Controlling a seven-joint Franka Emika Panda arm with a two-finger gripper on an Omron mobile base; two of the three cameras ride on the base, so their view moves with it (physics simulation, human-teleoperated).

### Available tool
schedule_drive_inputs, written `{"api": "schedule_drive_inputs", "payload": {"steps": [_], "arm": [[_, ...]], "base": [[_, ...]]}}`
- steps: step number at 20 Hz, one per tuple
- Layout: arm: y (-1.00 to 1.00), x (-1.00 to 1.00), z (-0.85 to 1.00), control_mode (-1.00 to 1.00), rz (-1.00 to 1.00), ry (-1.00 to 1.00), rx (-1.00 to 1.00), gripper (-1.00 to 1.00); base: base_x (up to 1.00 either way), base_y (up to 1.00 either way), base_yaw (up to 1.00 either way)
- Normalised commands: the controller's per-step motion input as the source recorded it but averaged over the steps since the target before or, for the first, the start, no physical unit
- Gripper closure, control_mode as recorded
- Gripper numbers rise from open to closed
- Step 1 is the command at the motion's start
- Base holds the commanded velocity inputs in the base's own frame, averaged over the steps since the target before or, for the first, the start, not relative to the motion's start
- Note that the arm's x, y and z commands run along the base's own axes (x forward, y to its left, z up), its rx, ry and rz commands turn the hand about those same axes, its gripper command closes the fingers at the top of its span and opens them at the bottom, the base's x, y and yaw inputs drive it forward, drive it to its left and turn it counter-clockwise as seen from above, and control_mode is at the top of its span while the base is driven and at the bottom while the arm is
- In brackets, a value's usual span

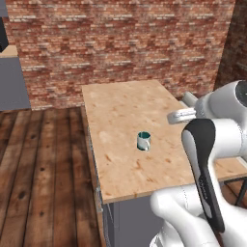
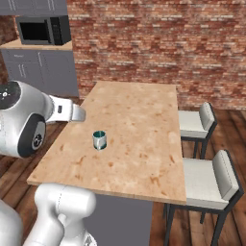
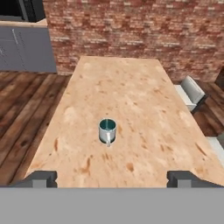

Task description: Clear the mugs and bowl far away from the sink.

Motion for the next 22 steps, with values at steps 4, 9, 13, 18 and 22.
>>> {"api": "schedule_drive_inputs", "payload": {"steps": [4, 9, 13, 18, 22], "arm": [[0.23, -0.48, 0.06, -1.00, 0.00, -0.03, 0.00, -1.00], [0.00, 0.00, 0.00, 1.00, 0.00, 0.00, 0.00, -1.00], [0.00, 0.00, 0.00, 1.00, 0.00, 0.00, 0.00, -1.00], [0.00, 0.00, 0.00, 1.00, 0.00, 0.00, 0.00, -1.00], [0.00, 0.00, 0.00, 1.00, 0.00, 0.00, 0.00, -1.00]], "base": [[0.00, 0.00, 0.00], [-0.55, 0.96, 0.09], [-0.11, 1.00, 0.47], [-0.02, 0.83, 0.86], [-0.04, 0.74, 0.90]]}}
